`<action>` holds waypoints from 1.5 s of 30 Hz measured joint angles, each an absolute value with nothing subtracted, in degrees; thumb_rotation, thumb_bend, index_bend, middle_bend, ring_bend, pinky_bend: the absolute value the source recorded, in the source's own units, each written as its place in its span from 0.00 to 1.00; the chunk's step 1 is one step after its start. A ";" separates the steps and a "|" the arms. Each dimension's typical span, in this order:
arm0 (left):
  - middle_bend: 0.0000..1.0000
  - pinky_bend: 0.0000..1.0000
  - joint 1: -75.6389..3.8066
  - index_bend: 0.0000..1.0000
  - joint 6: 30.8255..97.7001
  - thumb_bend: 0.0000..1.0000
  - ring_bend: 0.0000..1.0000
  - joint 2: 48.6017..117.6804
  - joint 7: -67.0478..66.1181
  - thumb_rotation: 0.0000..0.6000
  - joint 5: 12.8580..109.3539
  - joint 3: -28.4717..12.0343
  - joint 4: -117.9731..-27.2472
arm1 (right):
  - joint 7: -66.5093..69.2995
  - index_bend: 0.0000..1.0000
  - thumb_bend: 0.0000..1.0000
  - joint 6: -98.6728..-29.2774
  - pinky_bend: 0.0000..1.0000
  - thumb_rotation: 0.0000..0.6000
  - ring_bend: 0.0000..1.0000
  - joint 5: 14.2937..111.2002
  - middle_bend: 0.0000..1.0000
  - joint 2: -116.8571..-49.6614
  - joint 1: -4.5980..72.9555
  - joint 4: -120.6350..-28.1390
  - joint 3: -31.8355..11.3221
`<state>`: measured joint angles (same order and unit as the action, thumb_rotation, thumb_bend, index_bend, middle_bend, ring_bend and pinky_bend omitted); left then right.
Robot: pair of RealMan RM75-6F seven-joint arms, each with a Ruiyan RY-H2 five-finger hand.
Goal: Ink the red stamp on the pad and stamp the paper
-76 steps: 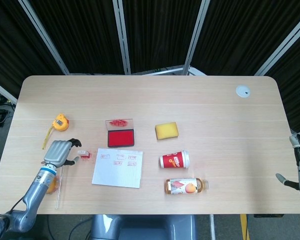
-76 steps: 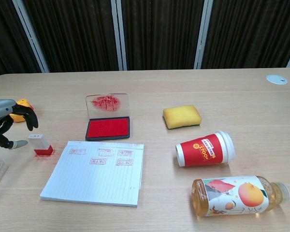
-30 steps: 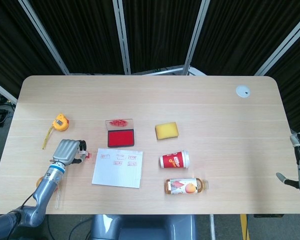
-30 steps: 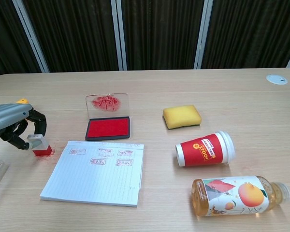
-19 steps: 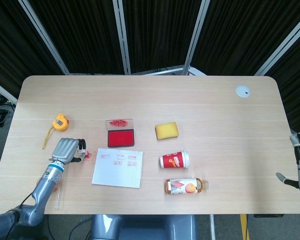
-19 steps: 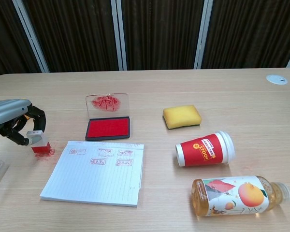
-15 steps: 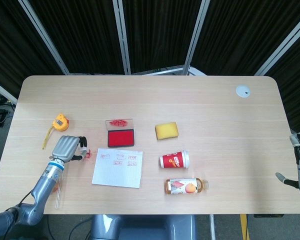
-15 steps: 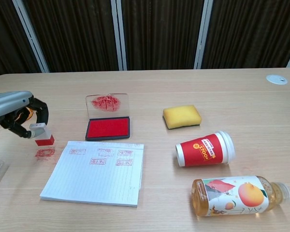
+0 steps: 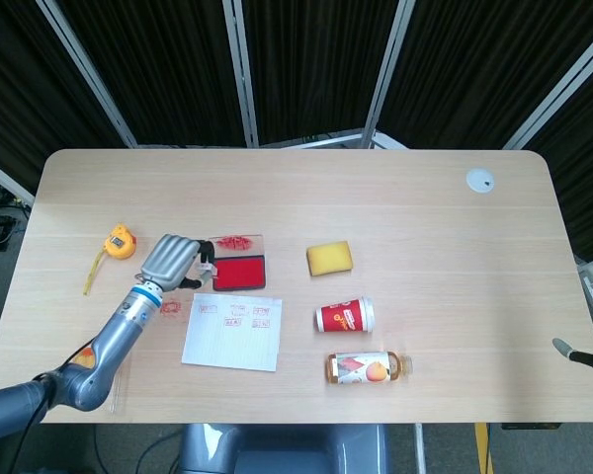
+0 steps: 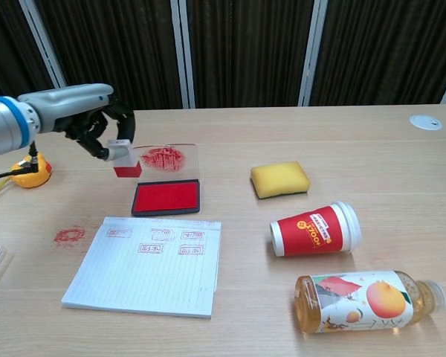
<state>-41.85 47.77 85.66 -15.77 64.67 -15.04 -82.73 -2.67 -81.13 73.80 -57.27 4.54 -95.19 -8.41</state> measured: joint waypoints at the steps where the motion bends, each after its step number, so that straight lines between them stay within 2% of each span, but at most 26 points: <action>1: 0.51 0.84 -43.05 0.52 46.75 0.39 0.76 86.45 -16.43 1.00 63.56 -15.38 -81.77 | -2.68 0.00 0.00 -80.89 0.00 1.00 0.00 73.36 0.00 -57.27 4.59 -95.16 -8.52; 8: 0.52 0.84 -47.94 0.53 42.92 0.42 0.76 92.24 -18.58 1.00 58.27 -15.92 -73.88 | -2.29 0.00 0.00 -80.19 0.00 1.00 0.00 71.03 0.00 -56.93 4.69 -94.76 -9.36; 17: 0.52 0.84 -50.14 0.53 42.13 0.42 0.76 98.16 -17.55 1.00 57.45 -14.01 -65.23 | -1.88 0.00 0.00 -79.24 0.00 1.00 0.00 69.91 0.00 -56.84 4.78 -93.73 -9.53; 45: 0.52 0.84 -50.83 0.54 42.79 0.42 0.76 103.38 -14.97 1.00 59.50 -11.85 -58.17 | -1.30 0.00 0.00 -78.92 0.00 1.00 0.00 69.21 0.00 -56.79 4.81 -92.96 -9.83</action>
<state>-50.83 42.79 103.38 -14.97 59.50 -11.85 -58.17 -1.30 -78.92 69.21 -56.79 4.81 -92.96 -9.83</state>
